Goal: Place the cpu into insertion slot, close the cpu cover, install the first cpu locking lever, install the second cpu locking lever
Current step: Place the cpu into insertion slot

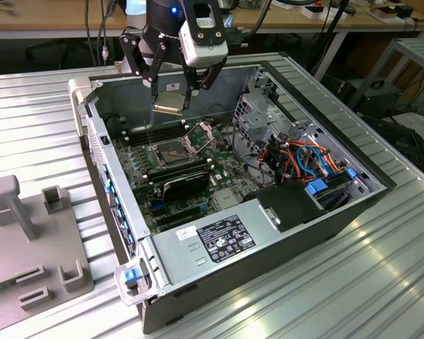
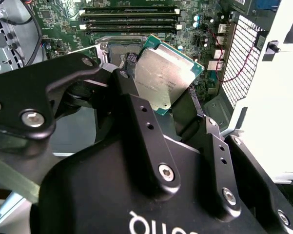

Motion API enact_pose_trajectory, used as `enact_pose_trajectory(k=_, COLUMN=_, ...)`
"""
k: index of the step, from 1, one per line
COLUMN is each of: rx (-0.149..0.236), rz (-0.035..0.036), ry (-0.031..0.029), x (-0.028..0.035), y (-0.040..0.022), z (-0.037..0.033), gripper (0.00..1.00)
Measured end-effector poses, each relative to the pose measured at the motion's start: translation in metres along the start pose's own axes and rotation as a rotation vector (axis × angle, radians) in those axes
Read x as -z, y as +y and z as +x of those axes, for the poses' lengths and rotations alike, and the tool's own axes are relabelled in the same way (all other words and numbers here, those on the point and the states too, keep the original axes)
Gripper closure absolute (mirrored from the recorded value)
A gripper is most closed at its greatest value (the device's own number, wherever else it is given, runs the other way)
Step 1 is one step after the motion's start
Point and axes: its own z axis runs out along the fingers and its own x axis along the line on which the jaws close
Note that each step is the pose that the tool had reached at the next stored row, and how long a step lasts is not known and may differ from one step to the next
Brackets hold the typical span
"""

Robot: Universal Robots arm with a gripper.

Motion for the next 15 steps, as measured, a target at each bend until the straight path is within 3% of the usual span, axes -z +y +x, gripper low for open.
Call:
enact_pose_trajectory(k=7, rx=-0.042, rz=0.0010, ry=-0.0018, x=0.0000, y=0.0001, z=-0.0002, gripper=0.45)
enact_pose_trajectory(k=15, rx=-0.049, rz=0.0012, ry=-0.0022, x=0.0000, y=0.0001, z=-0.0002, gripper=0.45)
